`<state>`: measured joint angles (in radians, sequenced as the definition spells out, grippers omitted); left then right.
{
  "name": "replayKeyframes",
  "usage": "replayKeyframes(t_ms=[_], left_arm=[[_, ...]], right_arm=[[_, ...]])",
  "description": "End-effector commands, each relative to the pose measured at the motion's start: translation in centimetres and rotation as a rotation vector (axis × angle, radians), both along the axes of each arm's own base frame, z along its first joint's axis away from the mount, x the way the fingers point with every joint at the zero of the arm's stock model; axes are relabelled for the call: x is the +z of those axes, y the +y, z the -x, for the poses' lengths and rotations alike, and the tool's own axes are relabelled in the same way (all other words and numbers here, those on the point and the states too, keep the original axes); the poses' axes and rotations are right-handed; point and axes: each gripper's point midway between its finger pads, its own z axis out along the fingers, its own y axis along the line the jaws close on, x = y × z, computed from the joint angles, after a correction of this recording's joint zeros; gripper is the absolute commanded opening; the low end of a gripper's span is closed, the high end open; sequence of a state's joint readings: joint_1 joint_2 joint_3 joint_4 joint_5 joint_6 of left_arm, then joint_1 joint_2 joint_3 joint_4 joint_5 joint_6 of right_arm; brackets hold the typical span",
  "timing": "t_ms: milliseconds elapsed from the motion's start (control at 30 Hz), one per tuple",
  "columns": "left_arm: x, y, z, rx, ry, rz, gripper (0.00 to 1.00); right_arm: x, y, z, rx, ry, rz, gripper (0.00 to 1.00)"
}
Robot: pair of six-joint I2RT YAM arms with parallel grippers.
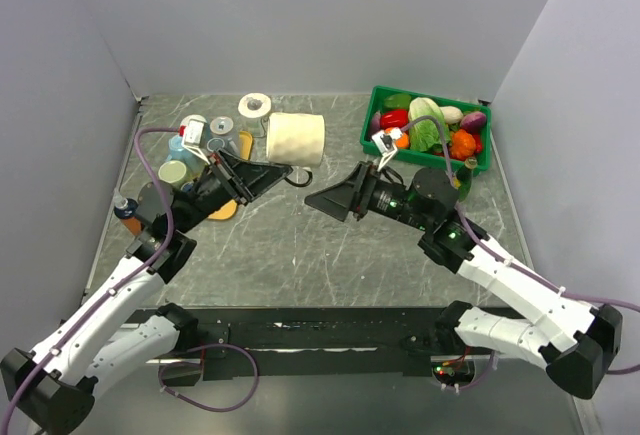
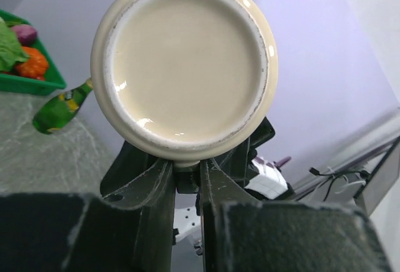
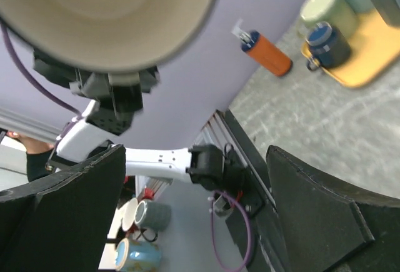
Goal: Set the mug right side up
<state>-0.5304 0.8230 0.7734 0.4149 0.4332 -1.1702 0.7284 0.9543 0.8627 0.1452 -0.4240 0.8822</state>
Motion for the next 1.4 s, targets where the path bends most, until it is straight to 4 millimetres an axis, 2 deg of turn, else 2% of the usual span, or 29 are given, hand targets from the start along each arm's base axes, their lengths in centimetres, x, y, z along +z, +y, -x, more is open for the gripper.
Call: replayKeyframes(t_ms=[0, 33, 300, 467, 667, 700, 767, 800, 967, 1067, 1100, 1233, 1300, 1333, 1367], left_arm=[[5.3, 0.4, 3.0, -0.058, -0.167, 0.151, 0.01], [5.2, 0.3, 3.0, -0.055, -0.167, 0.154, 0.01], [4.9, -0.4, 2.8, -0.046, -0.163, 0.162, 0.01], [5.0, -1.0, 3.5, -0.082, -0.184, 0.187, 0.01], [4.6, -1.4, 4.2, -0.104, -0.188, 0.205, 0.01], [4.4, -1.5, 4.3, -0.107, -0.188, 0.205, 0.01], [4.2, -1.5, 4.3, -0.108, -0.181, 0.208, 0.01], [4.1, -1.5, 4.3, -0.106, -0.18, 0.206, 0.01], [3.6, -1.9, 4.2, -0.108, -0.166, 0.191, 0.01], [3.2, -2.0, 4.2, -0.112, -0.168, 0.184, 0.01], [3.2, -2.1, 4.4, -0.115, -0.177, 0.18, 0.01], [2.6, -2.5, 4.0, -0.098, -0.183, 0.114, 0.01], [2.1, -2.6, 3.9, -0.094, -0.173, 0.094, 0.07], [2.0, -2.5, 4.0, -0.089, -0.178, 0.091, 0.19], [2.0, -2.5, 4.0, -0.085, -0.18, 0.089, 0.25]], right_arm=[[6.5, 0.5, -0.1, -0.05, -0.195, -0.133, 0.97], [7.4, 0.3, 0.0, -0.06, -0.231, -0.166, 0.94], [8.6, 0.4, 1.3, -0.064, -0.315, -0.209, 0.87], [8.7, -0.1, 0.0, -0.152, -0.291, -0.223, 0.81], [8.9, -0.2, -0.2, -0.159, -0.28, -0.262, 0.64], [8.9, 0.0, -0.1, -0.153, -0.268, -0.267, 0.55], [8.7, 0.2, -0.2, -0.145, -0.26, -0.27, 0.44], [8.7, 0.3, -0.1, -0.139, -0.253, -0.274, 0.34], [8.6, 0.3, -0.2, -0.141, -0.233, -0.277, 0.26], [8.4, 0.4, -0.3, -0.141, -0.217, -0.266, 0.03], [8.4, 0.4, -0.4, -0.145, -0.217, -0.261, 0.0], [8.2, 0.2, -0.8, -0.171, -0.201, -0.248, 0.0], [8.0, 0.1, -1.0, -0.183, -0.196, -0.244, 0.0], [8.1, 0.0, -1.0, -0.188, -0.197, -0.244, 0.0], [8.2, -0.2, -1.2, -0.204, -0.205, -0.239, 0.0]])
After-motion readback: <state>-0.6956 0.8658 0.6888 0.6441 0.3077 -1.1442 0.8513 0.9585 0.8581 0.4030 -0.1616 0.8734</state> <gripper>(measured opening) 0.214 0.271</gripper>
